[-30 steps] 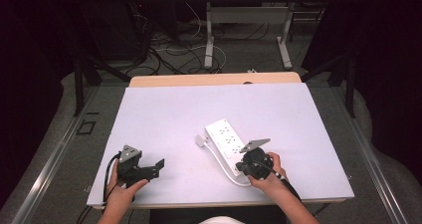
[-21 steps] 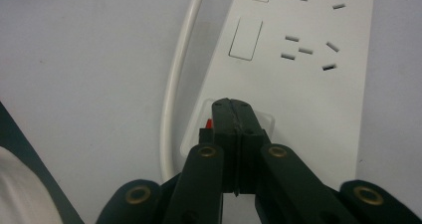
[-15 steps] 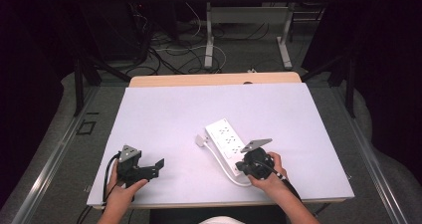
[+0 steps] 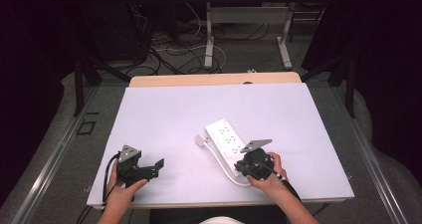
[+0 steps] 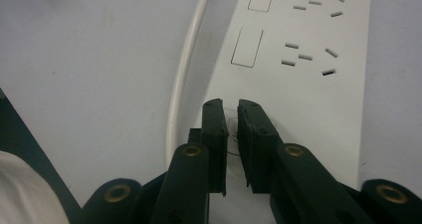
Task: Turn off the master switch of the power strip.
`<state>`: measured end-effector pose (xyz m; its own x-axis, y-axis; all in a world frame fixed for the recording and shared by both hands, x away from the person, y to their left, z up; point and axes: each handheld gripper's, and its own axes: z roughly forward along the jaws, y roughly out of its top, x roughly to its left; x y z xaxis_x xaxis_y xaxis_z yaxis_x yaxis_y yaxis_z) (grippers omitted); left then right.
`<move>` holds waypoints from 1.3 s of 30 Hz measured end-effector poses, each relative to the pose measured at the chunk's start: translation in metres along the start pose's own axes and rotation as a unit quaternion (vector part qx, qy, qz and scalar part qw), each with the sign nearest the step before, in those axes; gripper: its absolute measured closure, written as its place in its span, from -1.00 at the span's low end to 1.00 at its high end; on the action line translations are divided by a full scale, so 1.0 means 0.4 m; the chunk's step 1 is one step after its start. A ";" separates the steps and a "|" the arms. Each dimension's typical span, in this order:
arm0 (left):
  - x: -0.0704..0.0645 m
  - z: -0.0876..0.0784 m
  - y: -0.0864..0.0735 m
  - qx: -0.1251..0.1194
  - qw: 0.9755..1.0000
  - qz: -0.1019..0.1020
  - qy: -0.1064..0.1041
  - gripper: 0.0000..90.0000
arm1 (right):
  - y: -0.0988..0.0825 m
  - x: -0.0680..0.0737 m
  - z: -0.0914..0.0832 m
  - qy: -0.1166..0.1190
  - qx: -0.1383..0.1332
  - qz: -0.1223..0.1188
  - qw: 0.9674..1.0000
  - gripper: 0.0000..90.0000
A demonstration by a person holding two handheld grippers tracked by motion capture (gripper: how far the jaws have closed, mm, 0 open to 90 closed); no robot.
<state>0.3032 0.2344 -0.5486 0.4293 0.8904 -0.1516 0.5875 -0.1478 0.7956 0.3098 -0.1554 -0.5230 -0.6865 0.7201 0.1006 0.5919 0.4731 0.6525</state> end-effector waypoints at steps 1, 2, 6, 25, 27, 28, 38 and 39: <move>0.000 0.000 0.000 0.000 1.000 0.000 0.000 -0.89 | 0.001 -0.002 -0.001 0.001 -0.001 -0.009 1.000 0.76; 0.000 0.000 0.000 0.001 1.000 0.001 0.000 -0.89 | 0.001 -0.002 -0.004 0.001 0.001 -0.006 1.000 0.72; 0.001 0.000 -0.001 -0.001 1.000 0.001 0.002 -0.89 | 0.003 -0.001 -0.006 0.005 -0.002 -0.002 1.000 0.62; 0.001 0.001 -0.001 -0.003 1.000 -0.004 0.002 -0.89 | 0.010 -0.010 -0.028 -0.012 -0.040 0.019 0.999 -0.09; 0.001 0.001 -0.002 -0.003 1.000 -0.005 0.002 -0.89 | 0.011 -0.012 -0.030 -0.008 -0.039 0.020 0.999 -0.11; 0.001 0.001 -0.002 -0.004 1.000 -0.006 0.002 -0.89 | 0.011 -0.013 -0.031 -0.006 -0.039 0.021 0.999 -0.12; 0.004 0.001 -0.001 -0.003 1.000 -0.008 0.003 -0.88 | 0.009 -0.024 -0.043 -0.015 -0.056 0.021 0.998 -0.34; 0.004 0.001 -0.001 -0.004 1.000 -0.009 0.003 -0.88 | 0.009 -0.027 -0.044 -0.019 -0.062 0.022 0.998 -0.37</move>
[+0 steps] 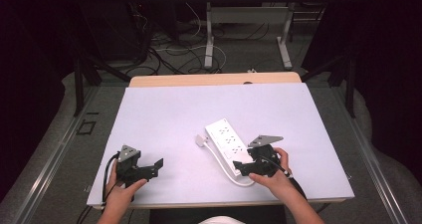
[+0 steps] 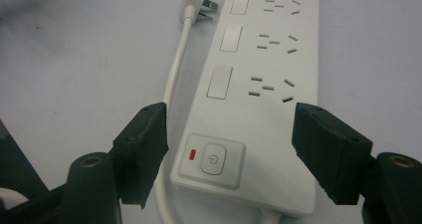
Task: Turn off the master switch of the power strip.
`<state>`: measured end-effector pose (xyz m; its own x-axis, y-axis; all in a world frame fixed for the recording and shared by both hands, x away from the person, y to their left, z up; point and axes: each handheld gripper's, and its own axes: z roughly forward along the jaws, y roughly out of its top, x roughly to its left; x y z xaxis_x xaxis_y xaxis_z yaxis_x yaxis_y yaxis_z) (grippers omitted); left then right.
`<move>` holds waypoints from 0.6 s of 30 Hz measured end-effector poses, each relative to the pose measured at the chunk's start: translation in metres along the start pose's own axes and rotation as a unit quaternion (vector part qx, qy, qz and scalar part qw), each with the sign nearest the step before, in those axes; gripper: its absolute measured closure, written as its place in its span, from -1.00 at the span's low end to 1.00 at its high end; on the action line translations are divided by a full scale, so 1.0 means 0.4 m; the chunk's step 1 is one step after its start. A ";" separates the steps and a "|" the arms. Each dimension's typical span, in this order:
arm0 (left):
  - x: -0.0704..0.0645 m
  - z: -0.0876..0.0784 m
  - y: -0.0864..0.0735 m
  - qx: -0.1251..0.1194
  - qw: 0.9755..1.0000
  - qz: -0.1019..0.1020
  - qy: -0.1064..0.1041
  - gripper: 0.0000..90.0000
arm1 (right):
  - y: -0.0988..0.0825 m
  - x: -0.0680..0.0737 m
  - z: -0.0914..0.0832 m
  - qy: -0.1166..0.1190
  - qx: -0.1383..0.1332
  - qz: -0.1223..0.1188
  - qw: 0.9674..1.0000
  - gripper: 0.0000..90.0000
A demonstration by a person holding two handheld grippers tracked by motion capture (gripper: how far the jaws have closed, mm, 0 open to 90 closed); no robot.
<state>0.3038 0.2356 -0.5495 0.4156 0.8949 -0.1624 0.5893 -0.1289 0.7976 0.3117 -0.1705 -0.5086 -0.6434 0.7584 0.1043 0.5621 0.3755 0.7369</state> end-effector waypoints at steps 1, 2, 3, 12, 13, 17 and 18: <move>0.000 0.000 0.000 0.000 1.000 0.000 0.000 -0.88 | 0.001 -0.003 -0.004 -0.002 0.003 0.002 1.000 -0.42; 0.000 -0.001 0.001 0.001 1.000 0.000 -0.002 -0.88 | 0.001 -0.006 -0.006 -0.006 -0.001 0.006 1.000 -0.45; 0.001 -0.002 0.001 0.001 1.000 -0.001 -0.003 -0.88 | 0.000 -0.013 -0.011 -0.009 -0.005 0.007 1.000 -0.50; 0.002 -0.005 0.003 -0.004 1.000 -0.004 -0.007 -0.88 | -0.002 -0.037 -0.025 -0.021 -0.011 0.002 1.000 -0.66; 0.002 -0.006 0.003 -0.004 1.000 -0.004 -0.008 -0.88 | -0.002 -0.040 -0.028 -0.022 -0.008 0.003 1.000 -0.66; 0.001 -0.006 0.003 -0.001 1.000 -0.006 -0.010 -0.88 | -0.004 -0.049 -0.033 -0.035 -0.014 0.009 0.999 -0.67; 0.001 -0.006 0.003 -0.001 1.000 -0.007 -0.010 -0.88 | -0.003 -0.055 -0.037 -0.037 -0.017 0.010 0.999 -0.67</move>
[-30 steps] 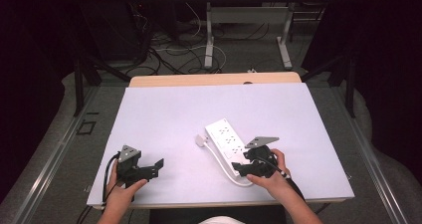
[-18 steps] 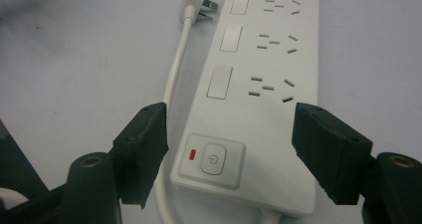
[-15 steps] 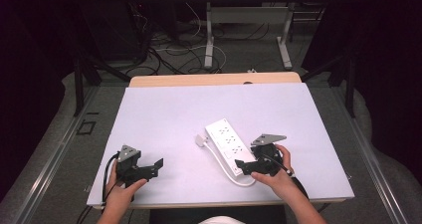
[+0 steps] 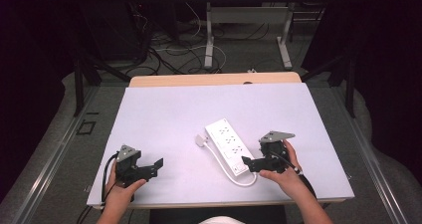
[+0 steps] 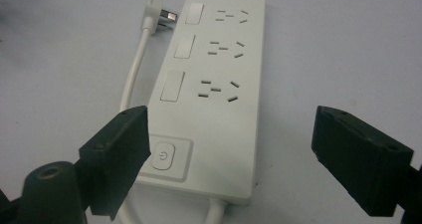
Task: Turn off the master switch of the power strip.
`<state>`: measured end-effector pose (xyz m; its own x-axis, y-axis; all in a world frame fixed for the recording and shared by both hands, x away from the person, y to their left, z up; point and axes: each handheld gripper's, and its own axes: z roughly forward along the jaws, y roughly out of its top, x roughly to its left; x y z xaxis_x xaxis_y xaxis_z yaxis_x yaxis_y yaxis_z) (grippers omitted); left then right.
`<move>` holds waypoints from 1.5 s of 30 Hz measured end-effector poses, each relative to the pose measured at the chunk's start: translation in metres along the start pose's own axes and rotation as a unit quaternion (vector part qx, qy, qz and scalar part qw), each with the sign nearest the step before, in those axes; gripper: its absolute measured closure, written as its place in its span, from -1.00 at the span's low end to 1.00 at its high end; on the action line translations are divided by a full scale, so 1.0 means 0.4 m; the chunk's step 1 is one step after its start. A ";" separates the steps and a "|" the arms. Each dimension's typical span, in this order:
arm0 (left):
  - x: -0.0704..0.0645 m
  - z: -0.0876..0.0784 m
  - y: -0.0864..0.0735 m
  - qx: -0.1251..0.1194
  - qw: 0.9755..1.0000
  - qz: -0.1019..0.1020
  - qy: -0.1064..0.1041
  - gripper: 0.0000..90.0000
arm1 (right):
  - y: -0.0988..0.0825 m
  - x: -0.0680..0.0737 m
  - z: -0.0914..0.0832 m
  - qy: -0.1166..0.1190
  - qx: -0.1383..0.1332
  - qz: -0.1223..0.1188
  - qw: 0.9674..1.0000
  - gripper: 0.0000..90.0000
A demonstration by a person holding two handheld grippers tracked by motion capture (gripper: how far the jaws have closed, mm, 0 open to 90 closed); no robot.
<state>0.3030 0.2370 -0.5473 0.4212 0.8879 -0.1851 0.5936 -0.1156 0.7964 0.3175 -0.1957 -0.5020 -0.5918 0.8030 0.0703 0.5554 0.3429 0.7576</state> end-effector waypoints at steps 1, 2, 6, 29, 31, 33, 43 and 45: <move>0.000 0.000 0.000 -0.001 1.000 0.000 0.000 -0.88 | 0.000 0.000 0.000 0.000 0.000 0.000 1.000 -0.67; 0.000 -0.001 0.000 -0.002 1.000 0.000 0.001 -0.88 | 0.000 -0.006 -0.004 -0.005 -0.003 0.006 1.000 -0.70; 0.002 -0.002 0.000 -0.003 1.000 0.002 0.006 -0.89 | 0.000 -0.022 -0.015 -0.013 -0.008 0.012 1.000 -0.74; 0.011 -0.002 -0.001 -0.014 1.000 -0.002 0.014 -0.92 | -0.022 -0.119 -0.047 -0.061 -0.031 0.053 0.996 -0.99; 0.011 -0.003 -0.001 -0.013 1.000 -0.003 0.014 -0.92 | -0.026 -0.132 -0.050 -0.063 -0.034 0.058 0.996 -0.99; 0.012 -0.002 -0.001 -0.014 1.000 -0.005 0.016 -0.92 | -0.030 -0.143 -0.053 -0.066 -0.037 0.064 0.995 -0.99; 0.016 -0.004 -0.001 -0.013 1.000 -0.005 0.018 -0.92 | -0.059 -0.203 -0.069 -0.088 -0.045 0.095 0.991 -0.84; 0.017 -0.004 -0.001 -0.015 1.000 -0.007 0.019 -0.92 | -0.065 -0.213 -0.071 -0.090 -0.050 0.095 0.990 -0.84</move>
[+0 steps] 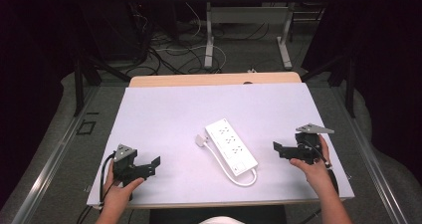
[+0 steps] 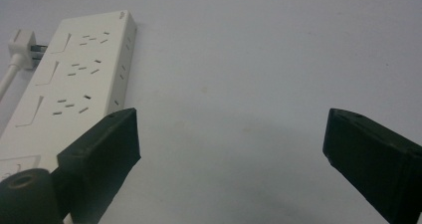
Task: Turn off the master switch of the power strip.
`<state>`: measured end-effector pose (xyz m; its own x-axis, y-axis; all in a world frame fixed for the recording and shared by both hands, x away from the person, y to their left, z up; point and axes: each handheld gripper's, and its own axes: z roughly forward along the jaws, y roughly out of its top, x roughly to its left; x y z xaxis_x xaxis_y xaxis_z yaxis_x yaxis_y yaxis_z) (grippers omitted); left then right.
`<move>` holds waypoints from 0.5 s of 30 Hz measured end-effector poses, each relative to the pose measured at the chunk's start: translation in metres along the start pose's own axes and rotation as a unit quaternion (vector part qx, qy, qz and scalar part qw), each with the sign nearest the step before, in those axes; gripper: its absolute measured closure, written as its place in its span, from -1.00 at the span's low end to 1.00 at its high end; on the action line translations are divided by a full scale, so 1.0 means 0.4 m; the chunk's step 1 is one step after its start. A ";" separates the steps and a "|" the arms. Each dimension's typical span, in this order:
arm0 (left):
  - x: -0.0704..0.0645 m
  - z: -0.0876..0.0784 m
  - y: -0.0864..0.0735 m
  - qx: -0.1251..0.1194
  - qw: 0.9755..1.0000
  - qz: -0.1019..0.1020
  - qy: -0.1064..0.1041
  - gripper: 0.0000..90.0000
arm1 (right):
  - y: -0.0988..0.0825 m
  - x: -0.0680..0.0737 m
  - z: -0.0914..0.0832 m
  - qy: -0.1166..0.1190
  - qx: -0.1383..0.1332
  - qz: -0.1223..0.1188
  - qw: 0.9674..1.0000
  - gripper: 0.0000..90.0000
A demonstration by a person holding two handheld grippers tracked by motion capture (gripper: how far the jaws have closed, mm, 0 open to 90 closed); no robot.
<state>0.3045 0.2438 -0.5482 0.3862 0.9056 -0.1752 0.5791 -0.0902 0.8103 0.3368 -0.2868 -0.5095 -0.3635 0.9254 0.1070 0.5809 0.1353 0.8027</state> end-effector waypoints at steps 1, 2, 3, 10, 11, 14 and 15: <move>0.001 -0.001 0.000 0.002 1.000 0.000 -0.001 -0.92 | -0.002 -0.007 0.000 0.000 -0.003 -0.001 1.000 -0.84; 0.002 -0.002 0.000 0.002 1.000 -0.001 0.000 -0.92 | -0.005 -0.013 0.000 -0.004 -0.007 -0.004 1.000 -0.84; 0.002 -0.002 0.000 0.002 1.000 -0.002 0.000 -0.92 | -0.008 -0.019 -0.001 -0.004 -0.009 -0.001 1.000 -0.84; 0.006 -0.002 0.000 0.001 1.000 -0.002 0.001 -0.92 | -0.023 -0.067 -0.013 -0.011 -0.017 0.000 1.000 -0.84; 0.006 -0.002 0.000 0.002 1.000 -0.002 0.001 -0.92 | -0.027 -0.073 -0.009 -0.018 -0.036 0.004 0.999 -0.84; 0.007 -0.003 0.000 0.002 1.000 -0.002 0.002 -0.92 | -0.033 -0.092 -0.016 -0.027 -0.042 0.010 0.999 -0.84; 0.007 -0.002 0.000 0.001 1.000 -0.002 0.002 -0.92 | -0.036 -0.099 -0.017 -0.031 -0.046 0.007 0.998 -0.84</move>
<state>0.3049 0.2468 -0.5481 0.3805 0.9080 -0.1753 0.5826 -0.0882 0.8080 0.3380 -0.3276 -0.5213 -0.3083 0.9475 0.0844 0.5146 0.0915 0.8525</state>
